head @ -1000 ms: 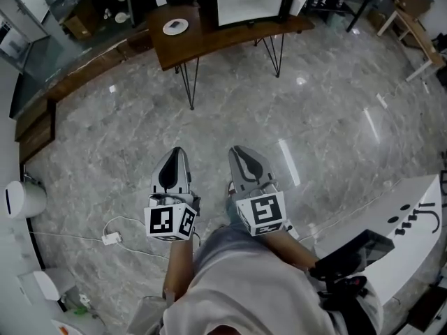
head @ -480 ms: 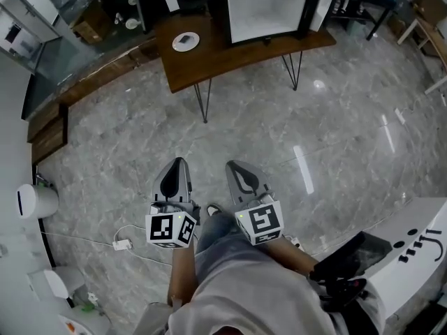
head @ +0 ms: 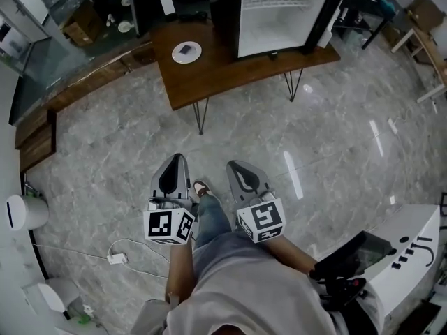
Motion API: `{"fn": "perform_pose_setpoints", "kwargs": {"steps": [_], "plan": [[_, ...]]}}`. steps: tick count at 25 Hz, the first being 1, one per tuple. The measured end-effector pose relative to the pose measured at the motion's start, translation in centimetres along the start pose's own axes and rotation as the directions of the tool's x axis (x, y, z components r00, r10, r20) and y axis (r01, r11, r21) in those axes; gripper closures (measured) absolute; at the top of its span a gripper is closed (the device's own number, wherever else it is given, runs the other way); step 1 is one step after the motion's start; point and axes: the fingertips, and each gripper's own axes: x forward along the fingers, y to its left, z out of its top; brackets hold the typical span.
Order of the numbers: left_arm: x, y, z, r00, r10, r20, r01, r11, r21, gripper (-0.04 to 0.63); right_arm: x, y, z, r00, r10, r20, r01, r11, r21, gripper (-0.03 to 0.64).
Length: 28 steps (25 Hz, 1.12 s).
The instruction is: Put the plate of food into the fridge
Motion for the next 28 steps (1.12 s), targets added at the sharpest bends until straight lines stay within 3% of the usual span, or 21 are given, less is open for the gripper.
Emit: {"fn": "perform_pose_setpoints", "kwargs": {"steps": [9,12,17,23,28], "plan": [[8.0,14.1,6.9,0.997,-0.065,0.051,0.065,0.998,-0.010,0.575,15.6,3.8,7.5,0.999,-0.016,0.029,0.018,0.997,-0.069,0.598],[11.2,18.6,7.8,0.994,-0.108,0.033,0.108,0.994,0.016,0.575,21.1,4.6,8.5,0.999,-0.026,0.029,0.027,0.998,-0.062,0.598],[15.7,25.9,7.1,0.996,-0.092,0.001,0.092,0.996,-0.004,0.575,28.5,4.6,7.8,0.999,-0.040,-0.013,0.039,0.998,-0.053,0.598],[26.2,34.3,5.4,0.993,-0.112,-0.035,0.111,0.994,-0.019,0.575,40.9,0.6,7.9,0.996,-0.074,-0.051,0.073,0.997,-0.014,0.598],[39.1,40.9,7.5,0.989,-0.150,-0.005,0.150,0.989,-0.012,0.575,53.5,-6.7,12.1,0.994,-0.103,-0.033,0.106,0.989,0.101,0.598]]}}
